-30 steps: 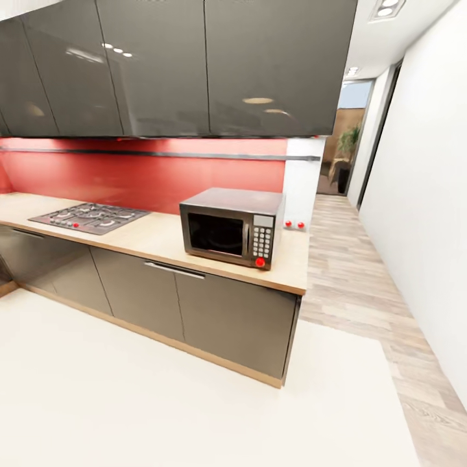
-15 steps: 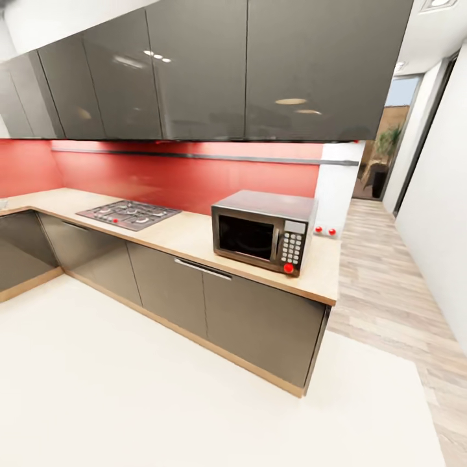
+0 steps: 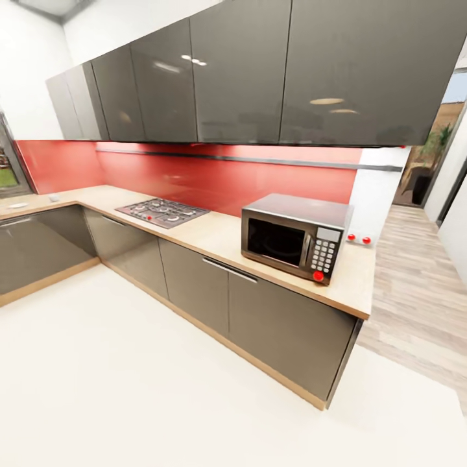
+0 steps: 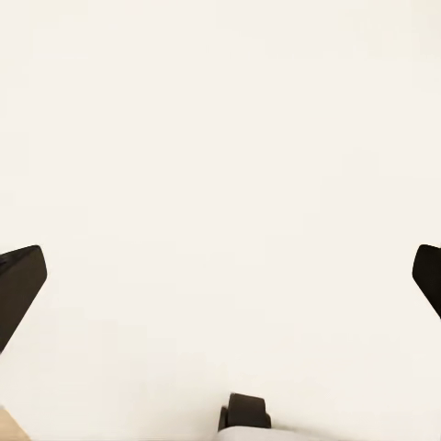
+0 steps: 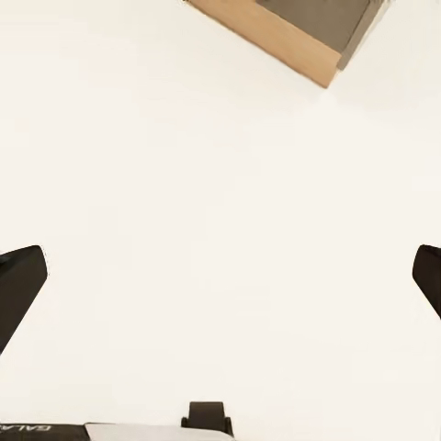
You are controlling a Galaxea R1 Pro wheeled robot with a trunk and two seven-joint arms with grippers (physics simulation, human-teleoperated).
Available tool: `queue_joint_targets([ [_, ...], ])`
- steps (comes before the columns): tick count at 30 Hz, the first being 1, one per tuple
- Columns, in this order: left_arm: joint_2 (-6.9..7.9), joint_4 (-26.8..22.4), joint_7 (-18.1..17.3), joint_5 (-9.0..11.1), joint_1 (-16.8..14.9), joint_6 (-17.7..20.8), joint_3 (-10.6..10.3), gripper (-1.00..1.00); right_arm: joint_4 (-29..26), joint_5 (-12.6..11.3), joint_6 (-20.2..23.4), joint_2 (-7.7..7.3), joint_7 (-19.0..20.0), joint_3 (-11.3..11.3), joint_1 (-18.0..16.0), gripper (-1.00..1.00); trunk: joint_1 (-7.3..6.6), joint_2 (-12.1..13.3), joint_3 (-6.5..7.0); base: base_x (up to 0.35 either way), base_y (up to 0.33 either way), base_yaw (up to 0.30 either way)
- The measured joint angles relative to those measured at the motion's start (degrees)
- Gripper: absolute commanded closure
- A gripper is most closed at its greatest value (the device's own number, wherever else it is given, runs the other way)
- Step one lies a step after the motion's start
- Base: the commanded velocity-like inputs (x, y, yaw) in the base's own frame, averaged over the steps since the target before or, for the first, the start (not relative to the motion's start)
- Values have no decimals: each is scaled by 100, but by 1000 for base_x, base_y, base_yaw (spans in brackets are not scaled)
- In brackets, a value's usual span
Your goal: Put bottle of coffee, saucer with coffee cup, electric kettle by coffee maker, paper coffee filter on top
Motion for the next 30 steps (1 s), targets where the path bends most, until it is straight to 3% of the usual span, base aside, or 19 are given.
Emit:
queue_joint_targets([
  [30, 0, 0, 0, -4, 0, 0, 0, -100, 0, -5, 0, -6, 1, 1, 0, -100, -660, 1205, 540, 0, 0, 278],
])
